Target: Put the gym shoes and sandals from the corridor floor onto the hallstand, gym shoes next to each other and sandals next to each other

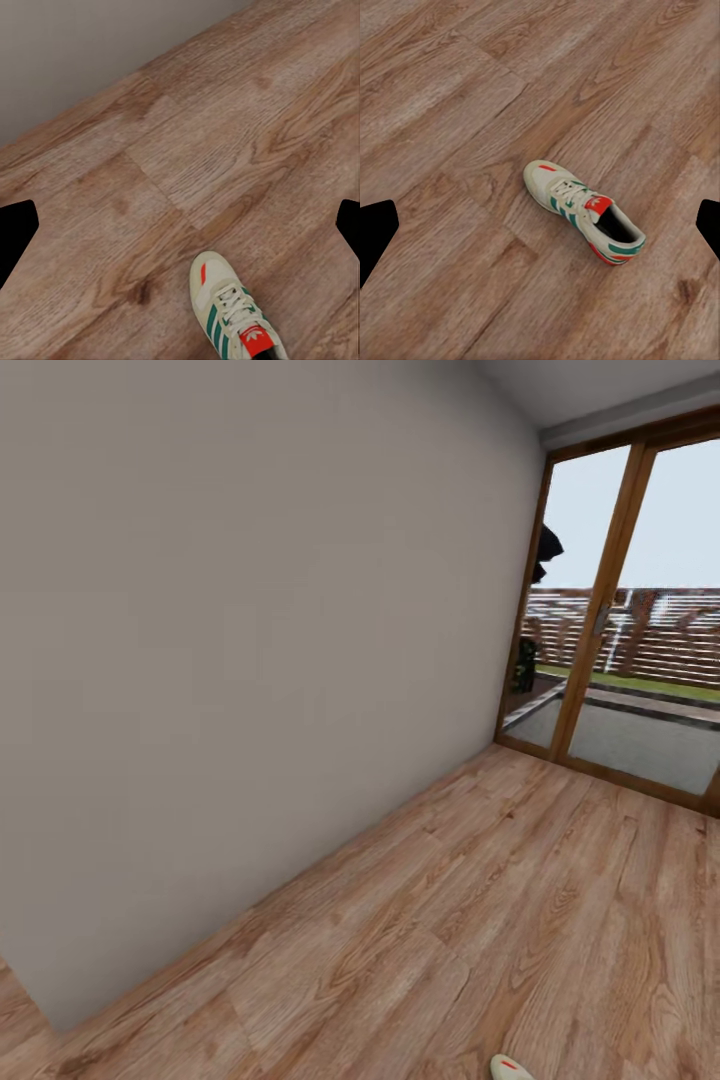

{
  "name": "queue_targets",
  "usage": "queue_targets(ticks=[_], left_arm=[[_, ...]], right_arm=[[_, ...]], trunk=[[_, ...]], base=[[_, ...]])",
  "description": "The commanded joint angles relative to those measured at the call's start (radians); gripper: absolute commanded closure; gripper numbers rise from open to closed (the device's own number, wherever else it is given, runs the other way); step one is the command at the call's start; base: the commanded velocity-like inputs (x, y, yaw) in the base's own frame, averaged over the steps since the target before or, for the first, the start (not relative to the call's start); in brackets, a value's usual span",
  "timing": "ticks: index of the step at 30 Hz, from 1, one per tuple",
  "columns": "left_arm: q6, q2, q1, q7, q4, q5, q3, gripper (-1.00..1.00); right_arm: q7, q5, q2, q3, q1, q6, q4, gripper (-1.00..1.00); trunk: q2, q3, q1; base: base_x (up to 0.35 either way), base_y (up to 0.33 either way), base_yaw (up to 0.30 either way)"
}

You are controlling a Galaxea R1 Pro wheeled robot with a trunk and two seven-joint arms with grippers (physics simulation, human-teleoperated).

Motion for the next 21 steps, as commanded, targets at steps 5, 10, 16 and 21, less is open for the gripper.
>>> queue_targets(ticks=[5, 10, 16, 21], left_arm=[[-0.003, 0.000, -0.001, 0.000, 0.001, 0.001, 0.001, -1.00], [-0.003, 0.000, -0.001, 0.000, 0.001, 0.001, 0.001, -1.00], [-0.003, 0.000, -0.001, 0.000, 0.001, 0.001, 0.002, -1.00], [-0.003, 0.000, -0.001, 0.000, 0.001, 0.002, 0.003, -1.00]], right_arm=[[0.000, -0.010, 0.000, 0.003, -0.001, -0.004, 0.001, -1.00], [0.000, -0.010, 0.000, 0.003, -0.001, -0.004, 0.001, -1.00], [0.000, -0.010, 0.000, 0.003, -0.001, -0.004, 0.001, -1.00], [0.001, -0.010, 0.000, 0.003, -0.001, -0.004, 0.001, -1.00]], trunk=[[-0.001, -0.001, 0.000], [-0.001, -0.001, 0.000], [-0.001, -0.001, 0.000], [-0.001, -0.001, 0.000]], base=[[0.000, -0.127, 0.000], [0.000, -0.173, 0.000], [0.000, -0.106, 0.000], [0.000, -0.070, 0.000]])
